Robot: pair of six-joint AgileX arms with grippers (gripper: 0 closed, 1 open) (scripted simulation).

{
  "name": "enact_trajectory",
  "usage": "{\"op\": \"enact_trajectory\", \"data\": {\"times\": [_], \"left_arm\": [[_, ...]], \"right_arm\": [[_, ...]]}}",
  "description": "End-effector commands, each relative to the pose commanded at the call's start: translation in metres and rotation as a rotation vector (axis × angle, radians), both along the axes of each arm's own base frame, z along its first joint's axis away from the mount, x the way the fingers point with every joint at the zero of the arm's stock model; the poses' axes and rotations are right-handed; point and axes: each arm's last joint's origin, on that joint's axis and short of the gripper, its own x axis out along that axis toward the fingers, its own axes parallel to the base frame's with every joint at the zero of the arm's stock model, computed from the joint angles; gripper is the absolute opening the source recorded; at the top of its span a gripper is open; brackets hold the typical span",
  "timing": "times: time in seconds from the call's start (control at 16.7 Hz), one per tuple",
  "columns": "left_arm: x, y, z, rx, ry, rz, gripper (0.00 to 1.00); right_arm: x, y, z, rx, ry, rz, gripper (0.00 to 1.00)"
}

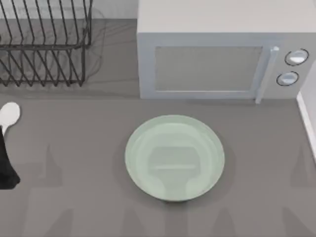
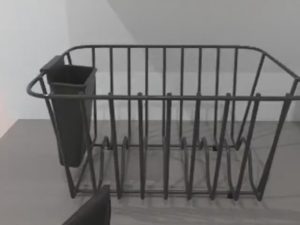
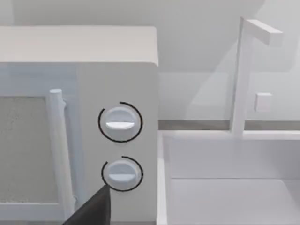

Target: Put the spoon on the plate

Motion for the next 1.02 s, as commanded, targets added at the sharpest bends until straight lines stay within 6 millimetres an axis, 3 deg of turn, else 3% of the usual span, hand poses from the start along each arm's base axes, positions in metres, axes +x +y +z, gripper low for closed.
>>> {"op": "enact_trajectory", "data": {"times": [0.24,0.6,0.84,1.02], "left_arm": [[0.0,0.001,0.005,0.003,0.024,0.006,1.0],[0.017,0.005,0.054,0.026,0.302,0.03,1.0],[0.064,0.011,0.078,0.038,0.669,0.035,1.0],[0.111,0.018,0.078,0.036,0.964,0.031,1.0]], "right_arm": [[0.0,0.0,0.0,0.0,0.0,0.0,1.0],[0.0,0.0,0.0,0.0,0.0,0.0,1.0],[0.0,0.0,0.0,0.0,0.0,0.0,1.0],[0.0,0.0,0.0,0.0,0.0,0.0,1.0]]}}
